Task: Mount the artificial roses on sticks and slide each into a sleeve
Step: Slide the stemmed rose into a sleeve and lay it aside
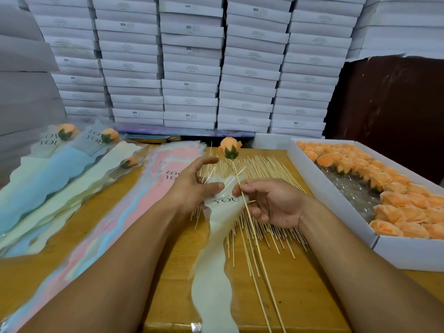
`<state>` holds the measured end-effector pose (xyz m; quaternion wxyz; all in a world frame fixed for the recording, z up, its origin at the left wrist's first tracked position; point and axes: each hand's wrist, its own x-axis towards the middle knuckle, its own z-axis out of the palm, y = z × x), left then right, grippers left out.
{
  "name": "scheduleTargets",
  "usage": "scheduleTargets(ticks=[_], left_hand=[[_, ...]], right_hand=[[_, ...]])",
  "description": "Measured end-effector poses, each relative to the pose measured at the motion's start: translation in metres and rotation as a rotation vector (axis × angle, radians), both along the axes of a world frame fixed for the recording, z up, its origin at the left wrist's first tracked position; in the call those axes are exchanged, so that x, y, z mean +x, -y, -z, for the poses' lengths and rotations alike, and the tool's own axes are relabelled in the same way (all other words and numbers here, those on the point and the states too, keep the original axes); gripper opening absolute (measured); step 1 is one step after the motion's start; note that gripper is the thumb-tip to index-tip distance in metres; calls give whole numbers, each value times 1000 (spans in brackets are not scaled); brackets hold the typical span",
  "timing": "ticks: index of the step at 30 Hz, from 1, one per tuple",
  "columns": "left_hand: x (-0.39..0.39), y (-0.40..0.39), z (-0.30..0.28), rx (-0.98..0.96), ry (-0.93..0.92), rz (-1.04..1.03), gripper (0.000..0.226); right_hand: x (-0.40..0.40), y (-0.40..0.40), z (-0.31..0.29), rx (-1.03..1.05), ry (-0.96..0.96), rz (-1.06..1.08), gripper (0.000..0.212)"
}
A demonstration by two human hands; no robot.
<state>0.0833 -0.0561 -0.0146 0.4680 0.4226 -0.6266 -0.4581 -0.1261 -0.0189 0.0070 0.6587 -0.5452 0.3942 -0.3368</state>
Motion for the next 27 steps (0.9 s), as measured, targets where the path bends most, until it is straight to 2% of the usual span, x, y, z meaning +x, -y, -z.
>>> scheduleTargets(ticks=[5, 12, 16, 18, 22, 27], left_hand=[[2, 4, 3, -57, 141, -20, 28], [3, 11, 10, -125, 185, -108, 12], [2, 12, 10, -129, 125, -179, 8], [3, 10, 9, -158, 158, -181, 8], [5, 10, 9, -232, 172, -172, 31], [3, 12, 12, -284, 303, -139, 18]], right_hand=[[1, -1, -1, 1, 7, 17, 26], [-1, -1, -1, 9, 30, 21, 27], [0, 0, 1, 20, 35, 20, 29], [1, 0, 1, 19, 31, 21, 30], [2, 0, 1, 26, 30, 23, 30], [3, 0, 1, 27, 31, 29, 28]])
